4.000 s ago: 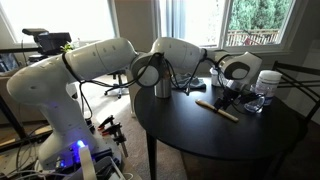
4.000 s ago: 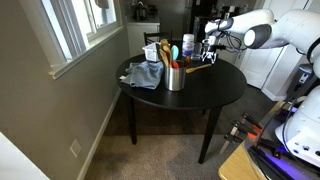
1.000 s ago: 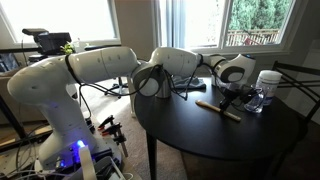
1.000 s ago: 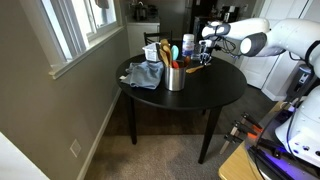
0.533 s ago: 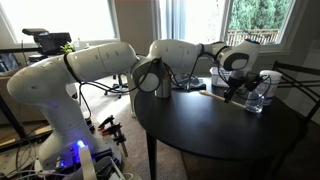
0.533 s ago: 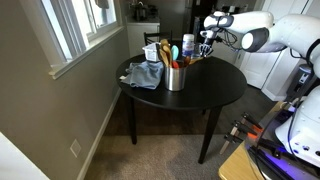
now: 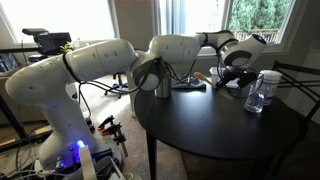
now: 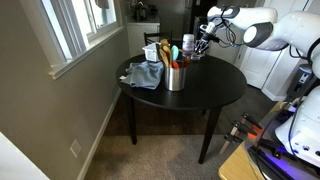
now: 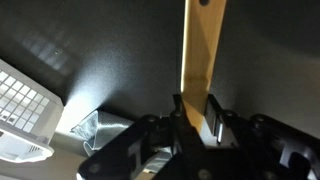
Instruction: Put the spatula inside the silver object
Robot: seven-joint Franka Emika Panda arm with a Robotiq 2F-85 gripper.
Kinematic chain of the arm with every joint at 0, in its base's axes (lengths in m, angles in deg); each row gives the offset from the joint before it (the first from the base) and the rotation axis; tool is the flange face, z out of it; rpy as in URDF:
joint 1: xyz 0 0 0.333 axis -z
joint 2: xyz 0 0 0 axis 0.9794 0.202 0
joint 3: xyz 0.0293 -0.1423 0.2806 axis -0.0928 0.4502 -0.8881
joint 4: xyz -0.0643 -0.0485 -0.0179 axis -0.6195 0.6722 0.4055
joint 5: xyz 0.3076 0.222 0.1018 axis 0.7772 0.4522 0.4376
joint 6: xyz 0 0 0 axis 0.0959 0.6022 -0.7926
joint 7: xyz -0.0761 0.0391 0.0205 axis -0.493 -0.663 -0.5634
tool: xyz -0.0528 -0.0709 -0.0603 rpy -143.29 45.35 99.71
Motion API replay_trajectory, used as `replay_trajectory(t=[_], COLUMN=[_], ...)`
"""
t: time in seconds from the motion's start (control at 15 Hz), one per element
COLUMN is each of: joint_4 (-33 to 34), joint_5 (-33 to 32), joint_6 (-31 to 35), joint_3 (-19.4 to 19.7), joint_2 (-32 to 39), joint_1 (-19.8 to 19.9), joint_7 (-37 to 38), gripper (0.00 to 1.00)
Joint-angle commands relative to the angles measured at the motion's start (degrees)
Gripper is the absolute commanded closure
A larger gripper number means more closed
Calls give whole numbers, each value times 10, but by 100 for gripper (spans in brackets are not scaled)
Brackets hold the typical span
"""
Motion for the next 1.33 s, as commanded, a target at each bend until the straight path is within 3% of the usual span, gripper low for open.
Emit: replay_trajectory(t=[0.0,0.47,0.93,1.27], joint_4=[-36,-21,-15,-11], joint_5=[51,86,81,79], joint_6=[-27,-109,-186,-196], joint_3=[-42,-93,-115,-120], joint_2=[-22,-45,-74,-73], joint_1=[22,12,-41,-72], joint_7=[41,39,47,52], gripper=[90,90,90,90])
